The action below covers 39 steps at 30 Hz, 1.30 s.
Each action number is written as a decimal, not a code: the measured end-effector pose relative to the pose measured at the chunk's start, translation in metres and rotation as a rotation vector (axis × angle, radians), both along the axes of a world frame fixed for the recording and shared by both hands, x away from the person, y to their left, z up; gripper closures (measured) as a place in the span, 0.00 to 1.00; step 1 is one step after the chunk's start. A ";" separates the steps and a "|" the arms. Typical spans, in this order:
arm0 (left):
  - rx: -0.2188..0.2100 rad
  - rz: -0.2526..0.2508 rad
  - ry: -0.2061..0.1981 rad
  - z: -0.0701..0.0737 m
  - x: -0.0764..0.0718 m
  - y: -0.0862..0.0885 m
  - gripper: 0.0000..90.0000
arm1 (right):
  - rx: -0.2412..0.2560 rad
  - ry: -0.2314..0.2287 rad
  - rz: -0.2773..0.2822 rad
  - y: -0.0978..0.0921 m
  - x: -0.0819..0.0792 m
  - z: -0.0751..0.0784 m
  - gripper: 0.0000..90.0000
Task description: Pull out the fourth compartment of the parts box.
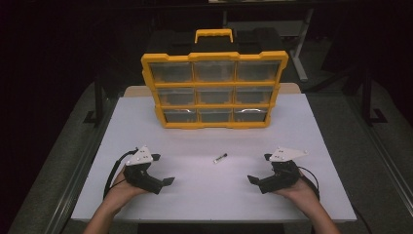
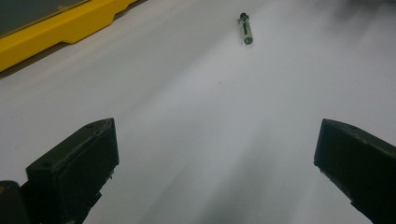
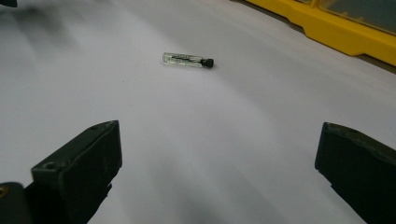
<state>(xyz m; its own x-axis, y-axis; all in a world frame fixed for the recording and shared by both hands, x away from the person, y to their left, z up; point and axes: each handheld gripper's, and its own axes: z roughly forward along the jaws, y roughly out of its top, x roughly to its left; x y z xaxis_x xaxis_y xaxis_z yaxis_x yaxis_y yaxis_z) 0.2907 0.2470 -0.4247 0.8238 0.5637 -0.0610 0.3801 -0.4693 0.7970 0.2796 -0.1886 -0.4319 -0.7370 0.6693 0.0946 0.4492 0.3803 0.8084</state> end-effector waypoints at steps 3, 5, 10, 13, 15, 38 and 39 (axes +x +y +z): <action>0.000 -0.002 -0.002 0.001 0.000 0.000 0.00 | 0.000 -0.009 -0.003 -0.001 0.000 0.001 0.00; -0.015 0.002 -0.009 0.002 0.000 -0.001 0.00 | 0.001 -0.008 -0.008 -0.002 0.000 0.001 0.00; -0.019 0.004 -0.020 0.002 0.000 -0.003 0.00 | 0.017 -0.006 -0.007 -0.002 -0.001 0.003 0.00; -0.021 -0.001 -0.024 0.002 0.000 -0.003 0.00 | 0.018 -0.014 -0.001 -0.002 -0.001 0.003 0.00; -0.026 -0.007 -0.024 0.002 0.001 -0.003 0.00 | 0.025 -0.007 0.001 -0.001 -0.001 0.003 0.00; -0.036 -0.022 -0.019 0.006 0.013 -0.014 0.00 | 0.055 -0.019 0.012 -0.003 -0.002 0.005 0.00; -0.038 -0.025 -0.022 0.006 0.013 -0.014 0.00 | 0.055 -0.020 0.013 -0.003 -0.001 0.005 0.00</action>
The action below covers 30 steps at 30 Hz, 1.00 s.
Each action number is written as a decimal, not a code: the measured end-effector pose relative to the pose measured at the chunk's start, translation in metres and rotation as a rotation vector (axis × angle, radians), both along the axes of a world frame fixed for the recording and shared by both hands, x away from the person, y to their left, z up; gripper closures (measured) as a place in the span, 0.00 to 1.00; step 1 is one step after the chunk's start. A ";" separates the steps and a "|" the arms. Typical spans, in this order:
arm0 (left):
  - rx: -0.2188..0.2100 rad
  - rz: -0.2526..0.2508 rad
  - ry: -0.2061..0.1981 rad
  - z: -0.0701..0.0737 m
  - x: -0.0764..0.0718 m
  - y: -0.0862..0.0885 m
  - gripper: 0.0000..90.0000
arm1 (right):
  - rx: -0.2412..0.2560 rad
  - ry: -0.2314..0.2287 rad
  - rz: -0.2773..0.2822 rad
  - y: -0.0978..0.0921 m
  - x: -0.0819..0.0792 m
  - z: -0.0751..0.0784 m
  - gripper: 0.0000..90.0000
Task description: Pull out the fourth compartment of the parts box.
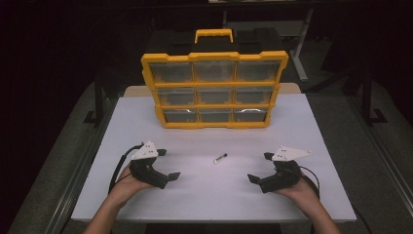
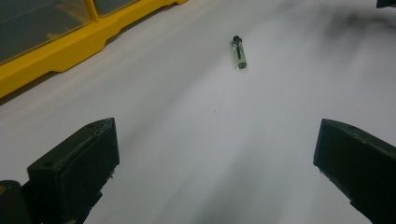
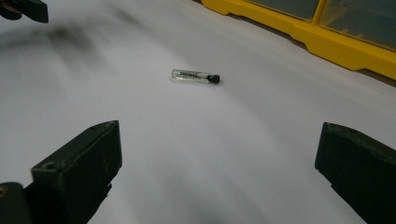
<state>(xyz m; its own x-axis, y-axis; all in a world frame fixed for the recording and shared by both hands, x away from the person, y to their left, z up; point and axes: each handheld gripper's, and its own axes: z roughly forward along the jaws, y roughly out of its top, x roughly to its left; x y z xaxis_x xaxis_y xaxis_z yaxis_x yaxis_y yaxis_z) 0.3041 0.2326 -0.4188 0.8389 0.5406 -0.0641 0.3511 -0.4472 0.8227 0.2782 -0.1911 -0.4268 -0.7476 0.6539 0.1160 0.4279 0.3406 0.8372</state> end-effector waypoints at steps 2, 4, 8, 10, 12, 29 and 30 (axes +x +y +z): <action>-0.002 0.002 -0.001 0.000 0.000 -0.001 0.00 | 0.004 0.003 0.002 0.000 0.000 0.000 0.00; -0.009 0.002 0.004 0.000 0.001 -0.002 0.00 | 0.002 0.009 0.000 0.000 -0.001 0.000 0.00; -0.008 -0.008 0.001 0.001 0.003 -0.007 0.00 | 0.012 0.005 0.000 -0.001 -0.002 0.000 0.00; -0.003 -0.012 -0.001 0.001 0.004 -0.008 0.00 | 0.013 0.004 0.000 -0.002 -0.002 0.001 0.00; -0.006 -0.015 0.003 0.001 0.005 -0.010 0.00 | 0.013 0.007 -0.001 -0.002 -0.001 0.000 0.00; 0.004 -0.029 -0.003 0.003 0.011 -0.019 0.00 | 0.015 0.008 -0.004 -0.003 -0.002 0.000 0.00; 0.000 -0.024 -0.001 0.003 0.010 -0.019 0.00 | 0.016 0.008 -0.005 -0.003 -0.002 0.000 0.00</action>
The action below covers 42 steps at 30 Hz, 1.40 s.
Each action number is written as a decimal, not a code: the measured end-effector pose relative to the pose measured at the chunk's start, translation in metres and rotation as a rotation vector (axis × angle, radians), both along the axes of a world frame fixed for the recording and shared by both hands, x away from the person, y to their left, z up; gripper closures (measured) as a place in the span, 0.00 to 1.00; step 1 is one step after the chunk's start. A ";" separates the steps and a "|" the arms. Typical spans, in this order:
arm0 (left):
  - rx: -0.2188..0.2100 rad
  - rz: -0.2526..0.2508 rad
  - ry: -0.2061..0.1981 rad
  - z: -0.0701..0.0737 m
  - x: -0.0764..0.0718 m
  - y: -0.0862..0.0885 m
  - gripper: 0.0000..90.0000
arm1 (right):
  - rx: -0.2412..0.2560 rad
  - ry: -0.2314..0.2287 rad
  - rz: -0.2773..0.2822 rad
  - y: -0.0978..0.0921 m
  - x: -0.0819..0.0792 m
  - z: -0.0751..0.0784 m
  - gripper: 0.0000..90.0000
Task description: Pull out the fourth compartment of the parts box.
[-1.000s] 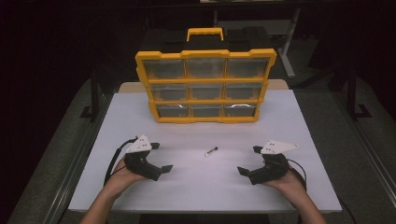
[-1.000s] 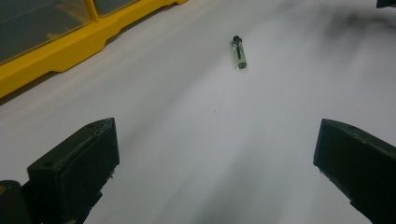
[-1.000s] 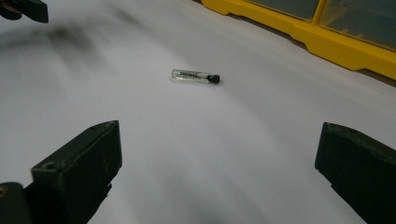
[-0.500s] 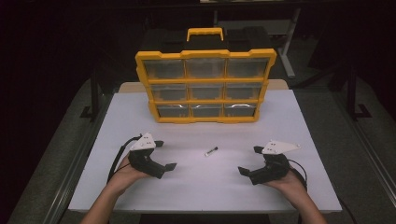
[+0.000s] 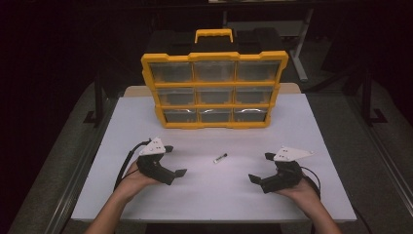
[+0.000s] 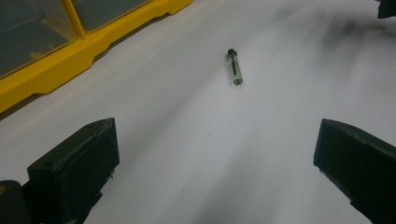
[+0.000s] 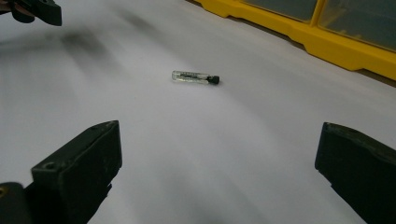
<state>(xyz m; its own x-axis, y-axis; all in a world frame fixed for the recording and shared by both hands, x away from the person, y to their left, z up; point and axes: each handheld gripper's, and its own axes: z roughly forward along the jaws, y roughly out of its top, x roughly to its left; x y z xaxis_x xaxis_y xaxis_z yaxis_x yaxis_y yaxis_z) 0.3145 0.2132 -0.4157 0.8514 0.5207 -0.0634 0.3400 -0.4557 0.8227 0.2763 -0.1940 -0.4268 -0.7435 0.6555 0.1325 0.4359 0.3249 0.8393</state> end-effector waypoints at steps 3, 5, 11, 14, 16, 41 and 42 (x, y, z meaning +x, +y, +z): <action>-0.013 0.003 0.001 0.000 0.001 -0.001 0.00 | -0.005 -0.005 0.004 0.001 0.000 0.000 0.00; -0.011 0.002 0.001 0.000 0.001 -0.001 0.00 | -0.003 -0.002 0.005 0.002 0.000 0.000 0.00; -0.016 -0.001 -0.013 0.001 0.001 -0.004 0.00 | -0.009 0.001 0.010 0.003 0.000 0.000 0.00; -0.021 0.001 -0.016 0.002 0.003 -0.006 0.00 | -0.007 0.004 0.010 0.003 0.000 0.000 0.00; -0.026 0.001 -0.018 0.002 0.004 -0.007 0.00 | -0.006 0.003 0.011 0.003 0.000 0.000 0.00; -0.034 -0.009 -0.023 0.006 0.014 -0.019 0.00 | 0.000 0.003 0.019 0.003 0.000 0.000 0.00; -0.026 -0.015 -0.025 0.006 0.015 -0.019 0.00 | -0.001 0.004 0.020 0.003 0.000 0.000 0.00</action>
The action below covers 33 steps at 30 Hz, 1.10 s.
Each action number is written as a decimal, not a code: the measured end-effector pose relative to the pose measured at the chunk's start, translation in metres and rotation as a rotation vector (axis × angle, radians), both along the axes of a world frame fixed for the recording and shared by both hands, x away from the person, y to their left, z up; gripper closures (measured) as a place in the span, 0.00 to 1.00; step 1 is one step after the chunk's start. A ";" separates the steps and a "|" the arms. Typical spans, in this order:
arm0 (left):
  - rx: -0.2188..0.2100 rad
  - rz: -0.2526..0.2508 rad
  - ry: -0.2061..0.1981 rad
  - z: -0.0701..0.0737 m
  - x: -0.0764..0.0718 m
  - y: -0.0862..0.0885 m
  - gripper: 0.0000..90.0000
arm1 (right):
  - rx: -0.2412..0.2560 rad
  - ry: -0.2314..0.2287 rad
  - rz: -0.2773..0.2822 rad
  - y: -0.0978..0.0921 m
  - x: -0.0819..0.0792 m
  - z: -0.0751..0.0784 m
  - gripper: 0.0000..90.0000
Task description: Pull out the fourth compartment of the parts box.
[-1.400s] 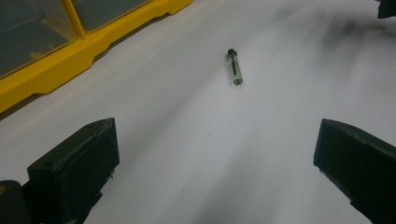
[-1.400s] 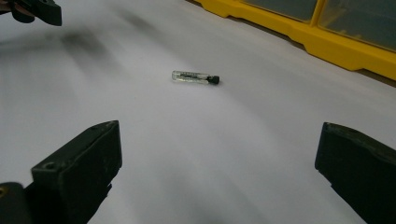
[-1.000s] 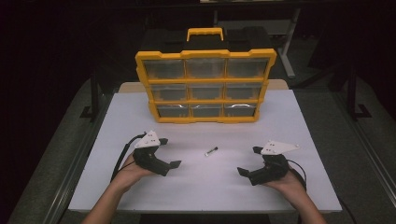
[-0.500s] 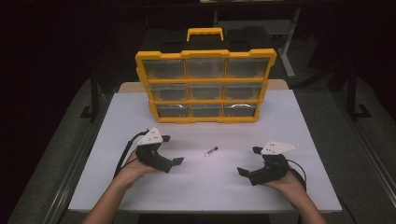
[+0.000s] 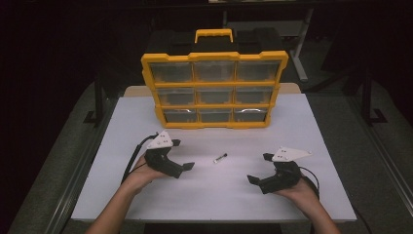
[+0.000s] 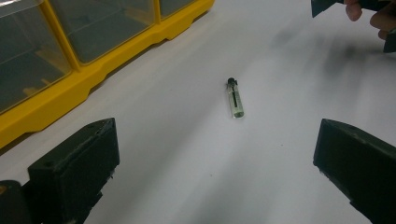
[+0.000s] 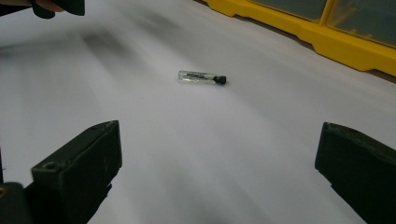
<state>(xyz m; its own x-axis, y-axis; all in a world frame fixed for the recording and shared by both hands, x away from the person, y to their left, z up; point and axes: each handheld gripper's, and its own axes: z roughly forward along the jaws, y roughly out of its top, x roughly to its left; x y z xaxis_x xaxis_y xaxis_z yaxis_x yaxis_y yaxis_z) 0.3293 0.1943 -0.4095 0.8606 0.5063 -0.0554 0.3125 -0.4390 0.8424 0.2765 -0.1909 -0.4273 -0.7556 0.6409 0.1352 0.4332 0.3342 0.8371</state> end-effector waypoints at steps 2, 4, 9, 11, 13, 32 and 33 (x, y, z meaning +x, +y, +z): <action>-0.004 0.005 0.000 0.000 0.001 -0.002 0.00 | -0.003 0.000 0.002 0.000 0.000 0.000 0.00; -0.002 0.007 -0.006 0.002 0.003 -0.003 0.00 | -0.002 0.000 0.001 0.000 0.000 0.000 0.00; 0.000 0.003 -0.004 0.003 0.006 -0.007 0.00 | 0.000 0.002 0.000 -0.001 0.000 0.000 0.00; 0.008 -0.004 -0.005 0.003 0.007 -0.008 0.00 | 0.001 0.001 0.001 -0.001 0.000 0.000 0.00; 0.006 -0.005 -0.007 0.004 0.008 -0.010 0.00 | 0.001 0.002 0.001 -0.001 0.000 0.000 0.00; 0.016 -0.010 -0.017 0.006 0.016 -0.015 0.00 | 0.003 0.002 0.003 0.000 0.000 0.000 0.00; 0.019 -0.011 -0.019 0.006 0.017 -0.015 0.00 | 0.003 0.003 0.003 0.000 0.000 0.000 0.00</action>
<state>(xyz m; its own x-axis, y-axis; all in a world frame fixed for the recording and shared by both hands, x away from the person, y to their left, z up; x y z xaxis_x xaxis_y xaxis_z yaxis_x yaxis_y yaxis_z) 0.3464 0.1789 -0.4031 0.8668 0.4977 -0.0298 0.2920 -0.4583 0.8395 0.2763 -0.1913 -0.4271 -0.7571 0.6384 0.1389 0.4344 0.3332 0.8368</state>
